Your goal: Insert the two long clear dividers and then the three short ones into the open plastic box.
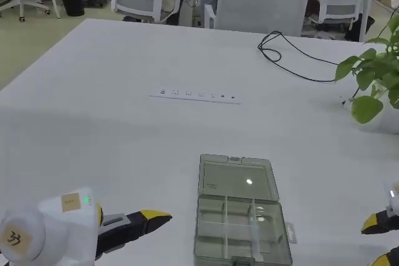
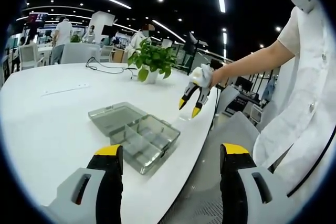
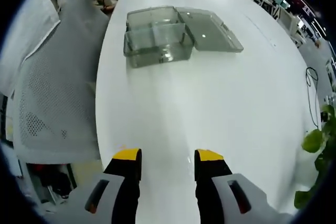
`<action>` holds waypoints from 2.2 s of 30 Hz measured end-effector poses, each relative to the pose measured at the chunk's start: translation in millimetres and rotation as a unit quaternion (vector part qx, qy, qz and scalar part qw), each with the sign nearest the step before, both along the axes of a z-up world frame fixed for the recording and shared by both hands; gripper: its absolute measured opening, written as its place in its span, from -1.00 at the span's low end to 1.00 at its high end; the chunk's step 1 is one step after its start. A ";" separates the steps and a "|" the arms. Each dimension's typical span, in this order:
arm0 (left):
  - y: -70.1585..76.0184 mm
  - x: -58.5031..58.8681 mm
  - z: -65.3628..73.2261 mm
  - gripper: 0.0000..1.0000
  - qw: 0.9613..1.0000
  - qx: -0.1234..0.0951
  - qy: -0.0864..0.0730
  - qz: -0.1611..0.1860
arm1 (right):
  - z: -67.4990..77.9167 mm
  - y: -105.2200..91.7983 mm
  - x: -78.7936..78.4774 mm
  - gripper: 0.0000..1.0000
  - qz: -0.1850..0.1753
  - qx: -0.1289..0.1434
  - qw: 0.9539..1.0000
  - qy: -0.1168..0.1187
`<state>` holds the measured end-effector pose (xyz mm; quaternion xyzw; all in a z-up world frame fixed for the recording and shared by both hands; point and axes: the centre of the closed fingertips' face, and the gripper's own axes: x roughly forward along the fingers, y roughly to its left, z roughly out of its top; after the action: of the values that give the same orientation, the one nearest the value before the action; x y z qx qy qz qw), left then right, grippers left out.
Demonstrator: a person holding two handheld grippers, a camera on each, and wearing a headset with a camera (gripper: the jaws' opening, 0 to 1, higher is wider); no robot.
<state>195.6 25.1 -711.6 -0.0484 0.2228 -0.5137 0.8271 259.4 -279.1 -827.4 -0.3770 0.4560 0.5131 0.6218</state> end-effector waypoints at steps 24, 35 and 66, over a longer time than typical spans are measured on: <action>3.1 3.6 -1.5 0.52 1.000 0.004 0.005 0.005 | -32.9 -33.5 -0.8 -0.25 0.083 -0.094 0.992 -0.002; 3.4 4.2 -1.5 0.52 1.000 0.002 0.006 0.007 | -33.6 -34.0 -2.5 -0.33 0.071 -0.090 0.993 0.007; -17.1 9.5 5.4 0.46 1.000 -0.016 0.026 -0.004 | 22.0 44.5 -15.0 -0.34 0.065 0.013 0.995 -0.071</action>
<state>205.1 8.0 -706.2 -0.0741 0.2365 -0.5191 0.8180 244.4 -234.5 -805.4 -0.4331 0.3786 0.5300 0.6231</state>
